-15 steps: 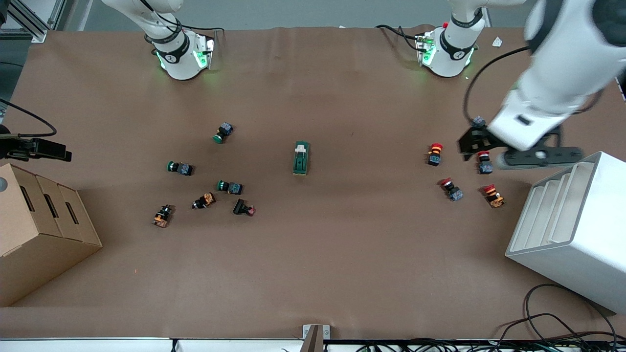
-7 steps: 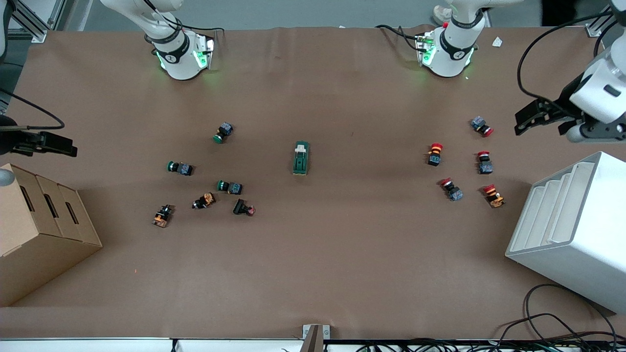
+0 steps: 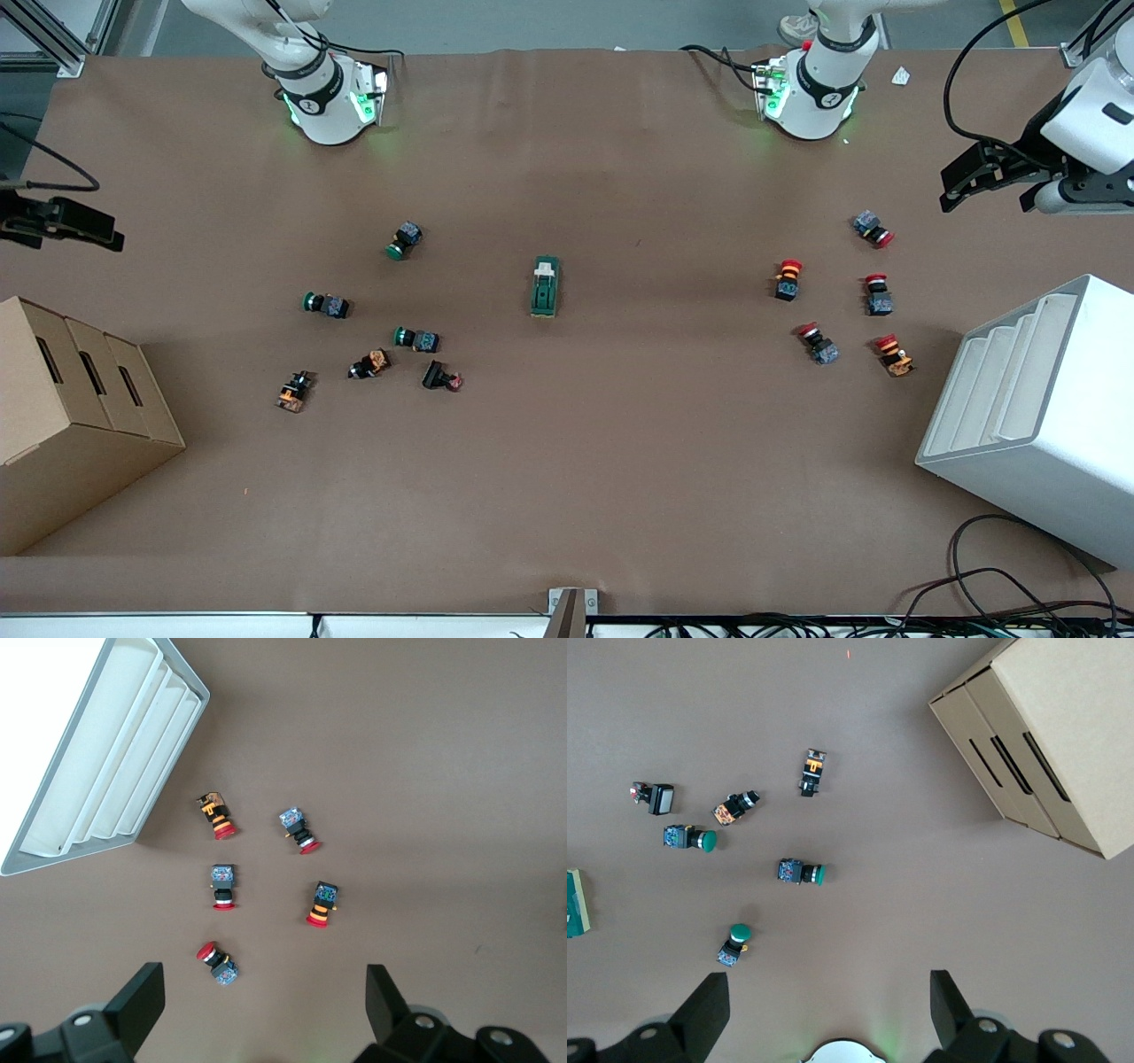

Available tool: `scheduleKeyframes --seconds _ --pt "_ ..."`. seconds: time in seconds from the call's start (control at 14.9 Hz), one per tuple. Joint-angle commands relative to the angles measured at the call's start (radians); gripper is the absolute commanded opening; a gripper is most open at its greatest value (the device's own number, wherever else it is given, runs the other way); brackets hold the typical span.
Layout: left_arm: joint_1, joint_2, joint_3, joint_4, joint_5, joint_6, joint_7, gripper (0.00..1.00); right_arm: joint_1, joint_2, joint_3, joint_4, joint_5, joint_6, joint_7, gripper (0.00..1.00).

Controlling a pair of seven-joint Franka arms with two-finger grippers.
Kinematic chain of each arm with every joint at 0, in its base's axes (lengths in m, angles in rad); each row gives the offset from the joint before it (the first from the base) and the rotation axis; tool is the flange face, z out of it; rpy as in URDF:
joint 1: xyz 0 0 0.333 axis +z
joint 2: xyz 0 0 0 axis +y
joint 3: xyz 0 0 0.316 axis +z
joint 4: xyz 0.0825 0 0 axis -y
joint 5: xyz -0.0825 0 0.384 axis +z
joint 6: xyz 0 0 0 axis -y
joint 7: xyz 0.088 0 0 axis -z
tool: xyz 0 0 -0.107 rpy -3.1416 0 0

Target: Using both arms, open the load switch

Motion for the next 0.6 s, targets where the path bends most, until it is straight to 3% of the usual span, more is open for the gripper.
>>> scheduleKeyframes --seconds 0.0,0.54 --pt "0.005 -0.014 -0.003 -0.003 -0.010 -0.013 0.022 1.00 0.030 -0.117 -0.032 -0.135 0.002 0.042 0.010 1.00" --pt "0.008 0.047 0.000 0.085 -0.004 -0.042 0.003 1.00 0.023 -0.171 -0.030 -0.141 0.002 0.030 0.007 1.00"
